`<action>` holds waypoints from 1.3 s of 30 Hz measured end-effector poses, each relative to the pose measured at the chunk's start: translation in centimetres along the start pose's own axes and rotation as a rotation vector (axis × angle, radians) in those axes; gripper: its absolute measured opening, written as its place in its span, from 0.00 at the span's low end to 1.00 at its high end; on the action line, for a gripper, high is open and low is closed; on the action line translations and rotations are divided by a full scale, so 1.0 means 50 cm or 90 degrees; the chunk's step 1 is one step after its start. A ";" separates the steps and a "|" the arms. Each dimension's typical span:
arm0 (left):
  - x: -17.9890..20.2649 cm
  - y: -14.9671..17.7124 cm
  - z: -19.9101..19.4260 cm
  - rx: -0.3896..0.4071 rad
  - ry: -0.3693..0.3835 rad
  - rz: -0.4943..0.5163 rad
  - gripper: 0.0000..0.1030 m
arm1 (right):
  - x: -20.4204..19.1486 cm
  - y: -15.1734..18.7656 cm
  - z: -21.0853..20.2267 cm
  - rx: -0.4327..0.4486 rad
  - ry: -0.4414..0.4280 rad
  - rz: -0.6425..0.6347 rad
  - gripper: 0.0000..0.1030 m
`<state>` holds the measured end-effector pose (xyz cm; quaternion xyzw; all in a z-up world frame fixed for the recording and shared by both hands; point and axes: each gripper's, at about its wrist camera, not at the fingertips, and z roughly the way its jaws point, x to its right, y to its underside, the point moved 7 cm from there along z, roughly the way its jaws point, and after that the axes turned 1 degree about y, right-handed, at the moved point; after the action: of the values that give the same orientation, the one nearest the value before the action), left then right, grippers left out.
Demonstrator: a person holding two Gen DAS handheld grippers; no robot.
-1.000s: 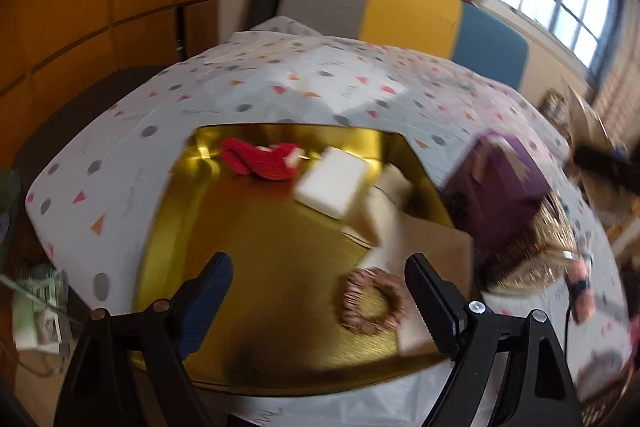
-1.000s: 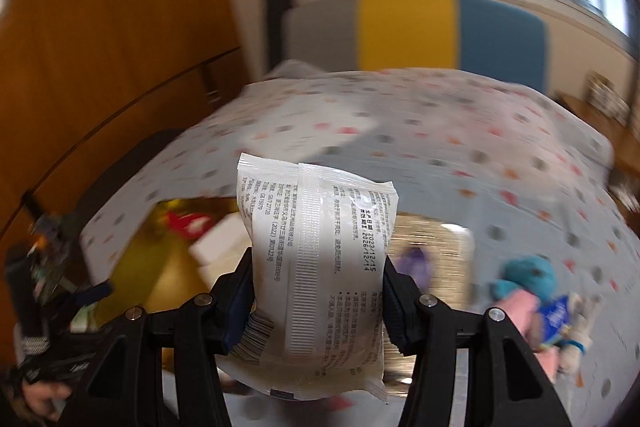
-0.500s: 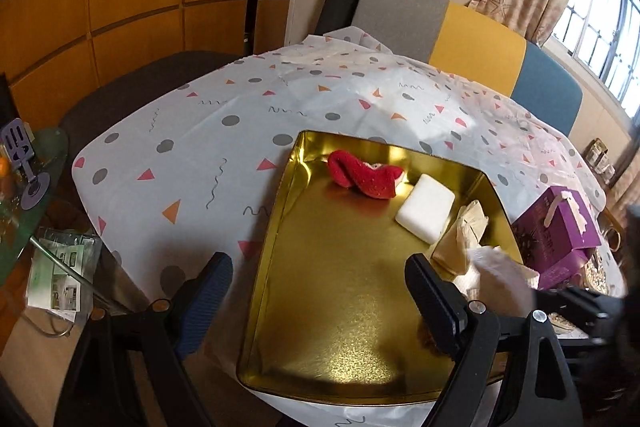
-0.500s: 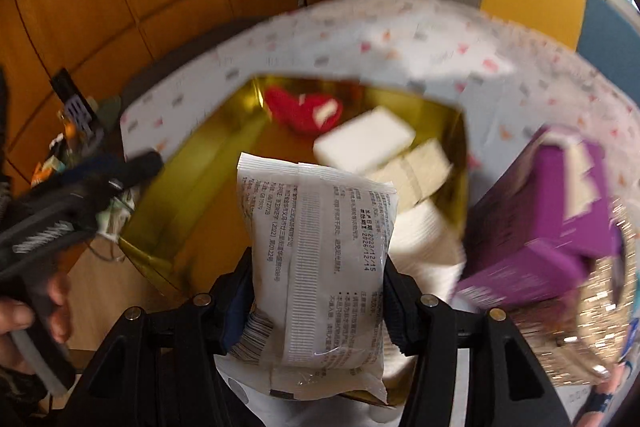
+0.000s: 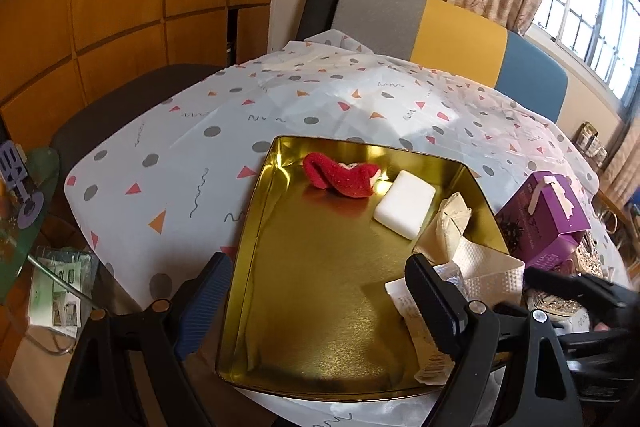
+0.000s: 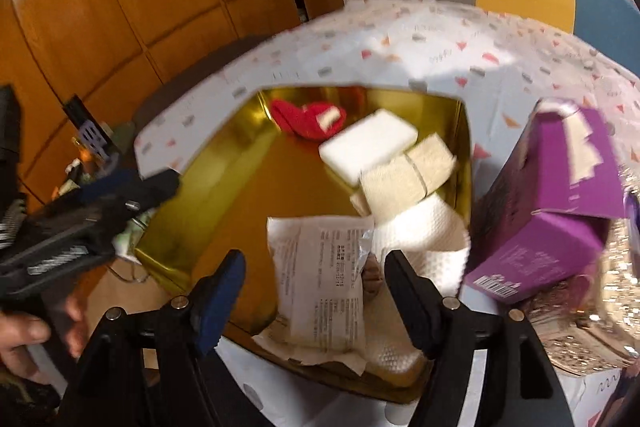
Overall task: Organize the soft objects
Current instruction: 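Carry the white packet to the gold tray and release it with the right tool, then move both tools to the blue teddy bear and Tempo tissue pack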
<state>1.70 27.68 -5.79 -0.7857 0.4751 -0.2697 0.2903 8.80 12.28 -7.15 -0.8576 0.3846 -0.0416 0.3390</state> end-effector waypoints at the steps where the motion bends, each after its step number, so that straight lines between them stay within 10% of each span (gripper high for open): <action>1: 0.004 -0.001 -0.002 0.001 0.002 0.002 0.86 | -0.001 -0.002 -0.014 0.014 0.003 -0.005 0.71; 24: 0.132 0.022 -0.032 0.006 0.047 0.111 0.87 | 0.289 0.021 -0.296 0.196 0.234 0.110 0.71; 39: 0.198 0.036 -0.039 0.002 0.067 0.162 0.87 | 0.748 0.262 -0.477 0.227 0.571 0.483 0.71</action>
<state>3.28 17.69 -4.27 -0.7037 0.5848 -0.2721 0.2980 18.82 -32.77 -4.00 -0.4900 0.7551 -0.3389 0.2736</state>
